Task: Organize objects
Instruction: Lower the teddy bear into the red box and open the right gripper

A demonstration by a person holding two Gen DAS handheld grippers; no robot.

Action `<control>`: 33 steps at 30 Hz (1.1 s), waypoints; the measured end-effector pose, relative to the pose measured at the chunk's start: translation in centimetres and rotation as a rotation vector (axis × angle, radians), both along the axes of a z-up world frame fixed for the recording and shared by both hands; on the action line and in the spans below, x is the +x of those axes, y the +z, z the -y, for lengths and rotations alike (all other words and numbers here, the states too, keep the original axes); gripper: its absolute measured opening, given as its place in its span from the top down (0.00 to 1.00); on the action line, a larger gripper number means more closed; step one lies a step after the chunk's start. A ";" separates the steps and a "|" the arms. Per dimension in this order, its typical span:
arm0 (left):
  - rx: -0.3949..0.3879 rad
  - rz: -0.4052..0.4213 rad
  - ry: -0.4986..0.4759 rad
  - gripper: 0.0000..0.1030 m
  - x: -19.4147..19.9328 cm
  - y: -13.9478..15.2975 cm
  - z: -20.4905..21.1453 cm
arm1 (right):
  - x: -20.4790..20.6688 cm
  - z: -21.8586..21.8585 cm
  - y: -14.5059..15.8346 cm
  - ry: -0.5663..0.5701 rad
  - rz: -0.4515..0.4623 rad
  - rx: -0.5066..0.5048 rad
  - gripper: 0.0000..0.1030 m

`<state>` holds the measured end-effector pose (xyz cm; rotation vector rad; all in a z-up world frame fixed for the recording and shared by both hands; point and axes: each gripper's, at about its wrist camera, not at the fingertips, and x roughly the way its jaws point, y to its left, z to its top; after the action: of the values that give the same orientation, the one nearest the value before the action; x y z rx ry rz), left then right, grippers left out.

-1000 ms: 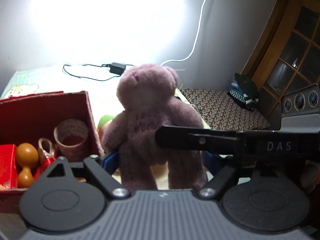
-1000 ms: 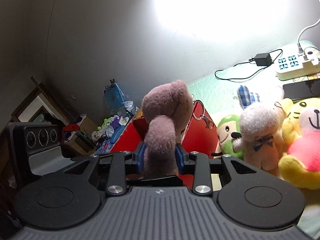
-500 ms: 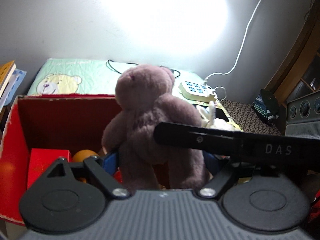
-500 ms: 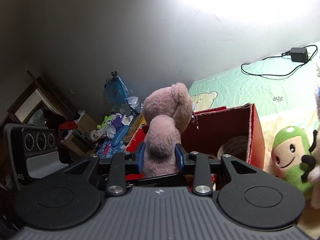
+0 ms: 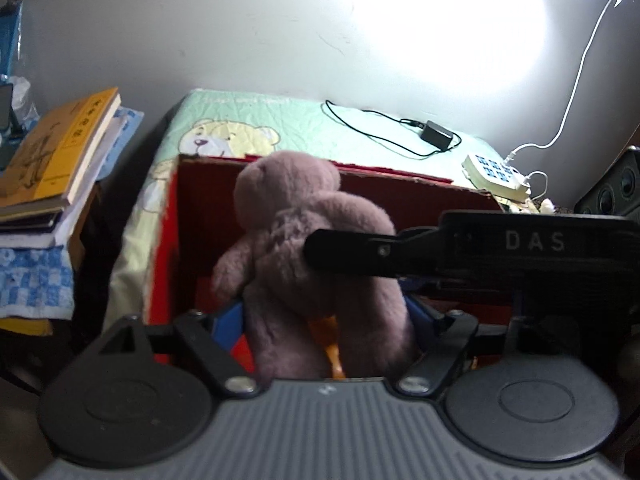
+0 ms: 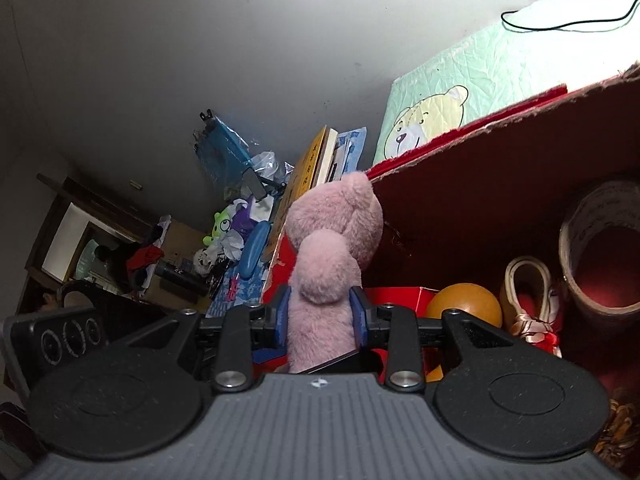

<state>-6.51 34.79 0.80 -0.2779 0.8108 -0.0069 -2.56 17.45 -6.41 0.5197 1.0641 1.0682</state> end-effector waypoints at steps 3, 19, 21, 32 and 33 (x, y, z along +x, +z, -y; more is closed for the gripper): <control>0.043 -0.010 0.001 0.20 0.0 -0.3 -0.6 | 0.4 -0.5 -1.1 -0.020 -0.095 -0.009 0.67; 0.058 -0.018 -0.047 0.20 -1.3 -0.1 -0.1 | 1.5 -0.3 -2.1 0.065 -0.242 -0.210 0.61; 0.068 -0.022 -0.049 0.20 -1.3 -0.1 -0.1 | 1.6 0.6 -1.6 0.059 -0.230 -0.218 0.60; 0.074 -0.049 -0.017 0.20 -1.3 -0.2 0.4 | 1.8 1.7 0.0 0.013 -0.140 -0.250 0.77; 0.068 -0.050 -0.012 0.20 -1.5 -0.2 0.4 | 1.8 1.2 -0.1 0.009 -0.140 -0.271 0.78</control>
<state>-7.97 34.42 0.64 -0.2102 0.8604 0.0166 -0.81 16.30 -6.47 0.3755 1.3130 0.8873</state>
